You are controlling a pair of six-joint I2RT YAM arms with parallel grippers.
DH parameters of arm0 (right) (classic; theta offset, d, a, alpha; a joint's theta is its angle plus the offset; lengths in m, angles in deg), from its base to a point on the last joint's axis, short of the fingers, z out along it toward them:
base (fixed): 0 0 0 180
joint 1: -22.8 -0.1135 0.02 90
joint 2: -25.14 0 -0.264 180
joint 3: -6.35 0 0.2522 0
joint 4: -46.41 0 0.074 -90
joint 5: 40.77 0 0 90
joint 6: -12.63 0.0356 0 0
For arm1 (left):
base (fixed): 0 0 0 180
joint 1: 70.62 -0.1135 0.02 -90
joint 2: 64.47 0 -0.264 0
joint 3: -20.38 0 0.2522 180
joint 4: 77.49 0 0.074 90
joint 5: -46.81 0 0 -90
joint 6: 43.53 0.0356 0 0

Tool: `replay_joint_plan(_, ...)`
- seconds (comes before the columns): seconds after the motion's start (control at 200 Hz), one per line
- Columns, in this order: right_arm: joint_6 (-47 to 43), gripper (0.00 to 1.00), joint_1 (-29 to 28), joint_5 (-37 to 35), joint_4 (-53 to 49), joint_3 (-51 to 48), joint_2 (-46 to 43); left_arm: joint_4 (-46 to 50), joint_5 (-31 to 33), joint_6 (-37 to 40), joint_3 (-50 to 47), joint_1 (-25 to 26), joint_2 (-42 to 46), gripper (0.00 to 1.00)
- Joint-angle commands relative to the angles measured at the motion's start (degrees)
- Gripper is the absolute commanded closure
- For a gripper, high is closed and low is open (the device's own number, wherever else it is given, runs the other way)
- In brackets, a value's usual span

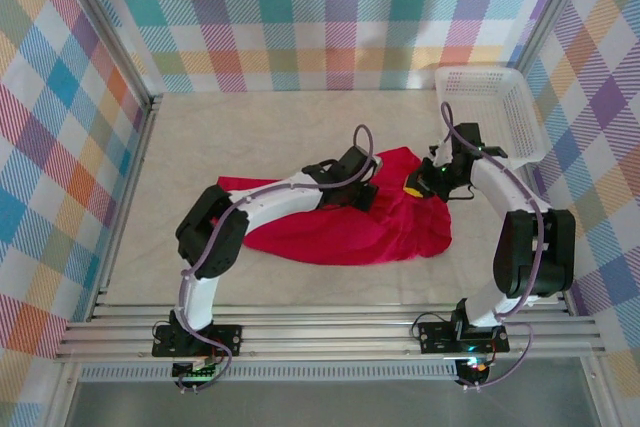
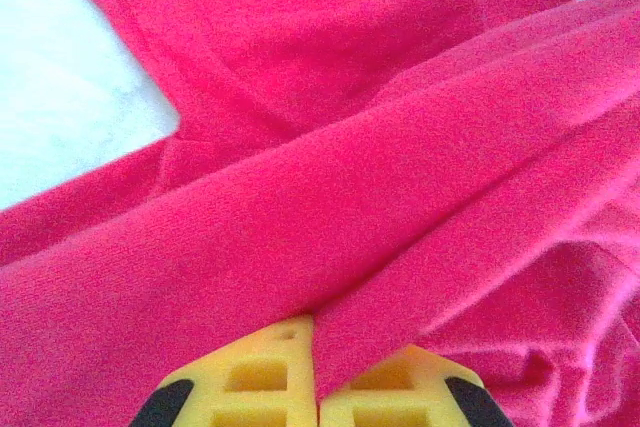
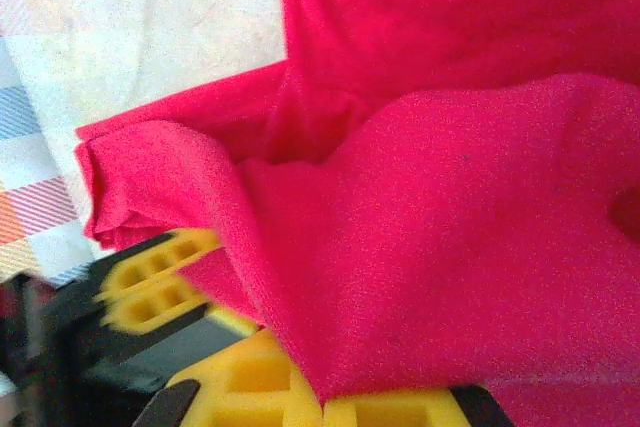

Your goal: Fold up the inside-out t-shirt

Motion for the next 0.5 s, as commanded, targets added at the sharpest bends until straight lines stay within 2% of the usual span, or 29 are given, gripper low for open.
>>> replay_joint_plan(0.0,-1.8,0.97,0.5,-11.6,-1.1,3.9,3.1,6.5,2.4,2.4,1.8,-2.3,7.8,1.0)
replay_joint_plan(0.17,-0.3,0.92,-0.6,-12.1,1.8,10.3,10.6,1.6,-4.7,-0.7,0.0,-4.0,6.0,1.0)
replay_joint_plan(0.205,-0.2,0.85,-1.6,-12.1,1.5,11.4,11.2,0.4,-6.6,-1.9,-0.3,-4.4,4.8,1.0)
replay_joint_plan(0.25,-0.2,0.71,-3.0,-11.8,0.8,12.4,11.1,-1.6,-8.9,-3.6,-0.8,-4.9,3.5,1.0)
replay_joint_plan(0.355,0.0,0.58,-5.1,-11.7,-0.3,11.3,8.0,-5.3,-11.6,-6.1,-1.7,-5.5,1.7,1.0)
replay_joint_plan(0.44,0.5,0.57,-5.8,-11.7,-0.7,8.4,4.1,-6.7,-12.7,-7.3,-2.4,-6.4,1.2,1.0)
replay_joint_plan(0.495,1.6,0.6,-6.3,-10.0,0.9,5.5,1.1,-6.9,-13.1,-7.7,-2.8,-6.9,1.1,1.0)
